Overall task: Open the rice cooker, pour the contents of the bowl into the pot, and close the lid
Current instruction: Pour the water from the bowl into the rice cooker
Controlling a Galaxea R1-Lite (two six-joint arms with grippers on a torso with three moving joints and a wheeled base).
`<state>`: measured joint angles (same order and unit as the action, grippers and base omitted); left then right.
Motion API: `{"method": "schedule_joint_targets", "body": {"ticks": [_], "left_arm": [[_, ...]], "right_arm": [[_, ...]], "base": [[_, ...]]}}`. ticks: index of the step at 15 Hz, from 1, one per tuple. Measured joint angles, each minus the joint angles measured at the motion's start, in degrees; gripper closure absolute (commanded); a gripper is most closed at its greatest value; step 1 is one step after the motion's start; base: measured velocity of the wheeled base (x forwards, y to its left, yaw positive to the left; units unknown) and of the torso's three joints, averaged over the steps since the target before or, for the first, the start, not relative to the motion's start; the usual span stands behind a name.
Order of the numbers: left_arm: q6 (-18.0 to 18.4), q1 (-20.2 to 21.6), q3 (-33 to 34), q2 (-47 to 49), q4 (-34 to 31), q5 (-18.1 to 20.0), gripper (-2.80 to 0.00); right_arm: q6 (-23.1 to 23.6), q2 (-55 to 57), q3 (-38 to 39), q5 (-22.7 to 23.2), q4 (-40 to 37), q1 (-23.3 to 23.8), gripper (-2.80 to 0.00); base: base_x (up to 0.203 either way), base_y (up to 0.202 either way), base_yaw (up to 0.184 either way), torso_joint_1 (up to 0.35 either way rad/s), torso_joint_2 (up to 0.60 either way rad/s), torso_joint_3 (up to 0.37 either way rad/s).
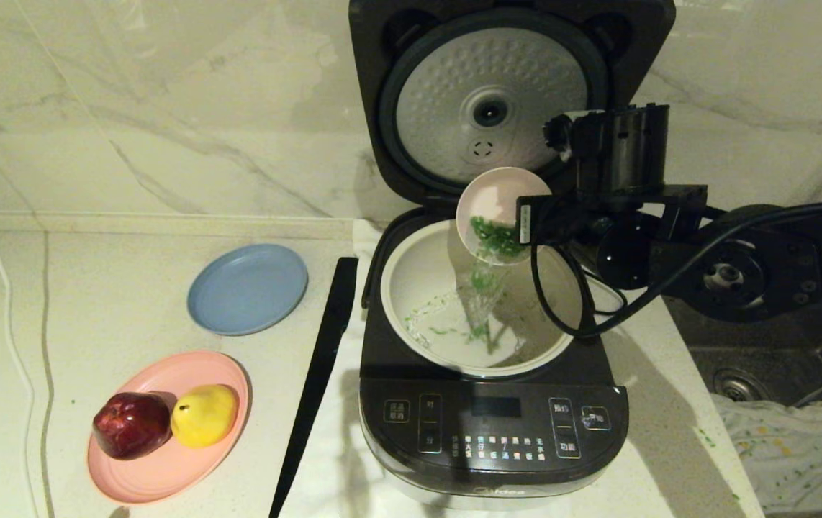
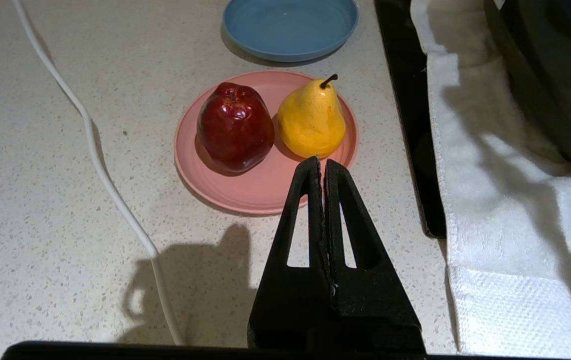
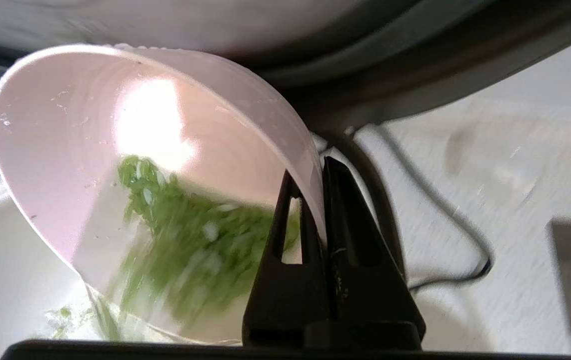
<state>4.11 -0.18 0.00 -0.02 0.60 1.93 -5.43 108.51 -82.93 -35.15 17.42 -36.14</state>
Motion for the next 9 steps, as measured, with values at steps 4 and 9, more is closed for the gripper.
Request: {"method": "schedule_joint_targets", "body": {"ticks": [4,9], "left_arm": [[0.0,0.0,0.0,0.0,0.0,0.0,0.0],[0.0,0.0,0.0,0.0,0.0,0.0,0.0]], "right_arm": [[9.7,0.2,7.1,-3.0,18.3,-2.7,0.0],[21.3,2.9,12.7,-4.5,39.7,-4.5,0.0]], "base": [[0.0,0.0,0.0,0.0,0.0,0.0],[0.0,0.0,0.0,0.0,0.0,0.0]]}}
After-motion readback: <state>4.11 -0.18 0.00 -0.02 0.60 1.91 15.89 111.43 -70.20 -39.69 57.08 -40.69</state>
